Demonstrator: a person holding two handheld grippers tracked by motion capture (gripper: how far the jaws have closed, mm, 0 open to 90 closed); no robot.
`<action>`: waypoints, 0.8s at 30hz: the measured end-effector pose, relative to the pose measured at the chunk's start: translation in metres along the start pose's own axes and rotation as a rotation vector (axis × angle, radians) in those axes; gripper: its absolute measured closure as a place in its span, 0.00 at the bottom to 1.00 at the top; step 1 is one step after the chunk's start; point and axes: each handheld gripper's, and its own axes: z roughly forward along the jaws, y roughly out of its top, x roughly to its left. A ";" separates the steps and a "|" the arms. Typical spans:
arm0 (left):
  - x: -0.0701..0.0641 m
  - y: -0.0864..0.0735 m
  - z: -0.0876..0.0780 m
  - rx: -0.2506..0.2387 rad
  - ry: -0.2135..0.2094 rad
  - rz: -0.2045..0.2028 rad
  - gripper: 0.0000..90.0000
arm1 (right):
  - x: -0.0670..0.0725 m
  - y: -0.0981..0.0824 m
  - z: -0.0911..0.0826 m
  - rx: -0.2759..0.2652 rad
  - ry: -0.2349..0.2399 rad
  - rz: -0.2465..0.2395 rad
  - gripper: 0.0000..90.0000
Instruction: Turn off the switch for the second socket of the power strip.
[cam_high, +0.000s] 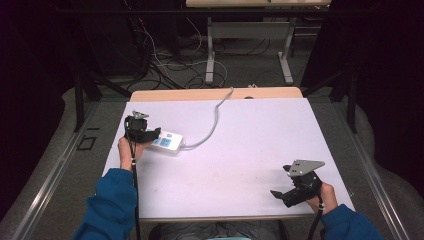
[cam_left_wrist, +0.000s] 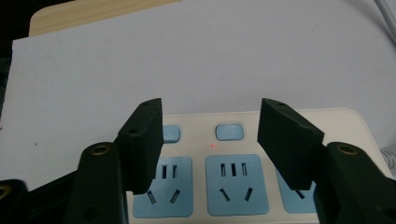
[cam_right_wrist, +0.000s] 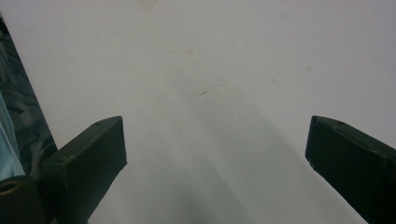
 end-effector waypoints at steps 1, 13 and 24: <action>0.002 0.000 -0.001 0.007 -0.004 -0.004 0.48 | 0.000 0.000 0.000 -0.002 0.000 0.000 0.05; 0.004 -0.002 -0.001 -0.046 -0.023 -0.036 0.74 | 0.000 0.000 0.001 0.002 0.001 0.000 0.05; 0.000 -0.001 0.006 -0.063 -0.038 -0.010 0.90 | 0.000 0.000 0.001 0.001 0.002 -0.004 0.05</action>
